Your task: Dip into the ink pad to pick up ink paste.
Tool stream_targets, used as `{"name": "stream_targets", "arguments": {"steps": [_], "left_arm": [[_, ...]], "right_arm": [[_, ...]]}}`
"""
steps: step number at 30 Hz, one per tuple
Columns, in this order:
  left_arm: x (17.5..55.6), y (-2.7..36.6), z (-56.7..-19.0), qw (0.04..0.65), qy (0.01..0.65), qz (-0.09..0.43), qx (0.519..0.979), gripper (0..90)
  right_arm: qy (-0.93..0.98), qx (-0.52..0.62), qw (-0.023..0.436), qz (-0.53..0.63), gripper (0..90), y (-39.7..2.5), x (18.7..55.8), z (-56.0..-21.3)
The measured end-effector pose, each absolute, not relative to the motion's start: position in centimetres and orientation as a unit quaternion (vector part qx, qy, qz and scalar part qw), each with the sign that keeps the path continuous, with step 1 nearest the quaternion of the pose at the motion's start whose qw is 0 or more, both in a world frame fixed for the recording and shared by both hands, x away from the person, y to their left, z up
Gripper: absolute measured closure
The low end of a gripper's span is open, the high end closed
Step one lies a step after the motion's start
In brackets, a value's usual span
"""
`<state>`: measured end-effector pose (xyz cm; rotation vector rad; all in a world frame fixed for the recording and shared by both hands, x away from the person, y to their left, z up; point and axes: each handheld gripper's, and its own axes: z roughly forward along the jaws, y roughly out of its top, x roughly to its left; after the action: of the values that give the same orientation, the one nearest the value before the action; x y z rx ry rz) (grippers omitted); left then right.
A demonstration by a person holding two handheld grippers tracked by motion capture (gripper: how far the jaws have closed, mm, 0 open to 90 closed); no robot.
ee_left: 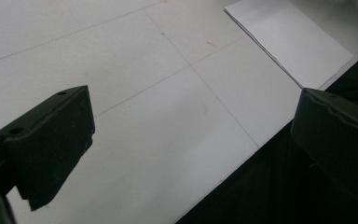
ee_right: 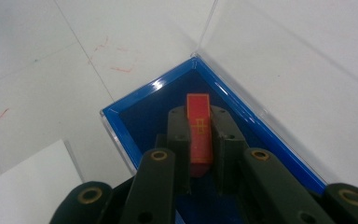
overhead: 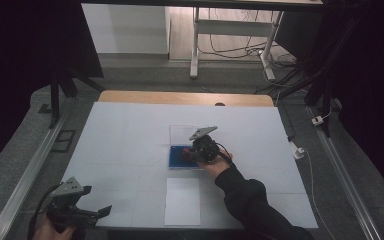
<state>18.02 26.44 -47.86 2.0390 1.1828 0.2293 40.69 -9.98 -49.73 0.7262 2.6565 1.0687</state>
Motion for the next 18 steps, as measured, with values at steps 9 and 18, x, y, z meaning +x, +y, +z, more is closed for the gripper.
{"name": "stream_targets", "arguments": {"steps": [9, 18], "left_arm": [[18.1, 26.7, -47.9, 0.386, 0.461, 0.081, 0.795, 0.5], [18.0, 26.5, -47.9, 0.383, 0.459, 0.084, 0.797, 0.8]], "right_arm": [[0.896, 0.226, 0.084, 0.372, 80.8, -10.2, 40.0, -48.8], [0.889, 0.224, 0.078, 0.392, 80.8, -10.9, 39.1, -47.4]]}}
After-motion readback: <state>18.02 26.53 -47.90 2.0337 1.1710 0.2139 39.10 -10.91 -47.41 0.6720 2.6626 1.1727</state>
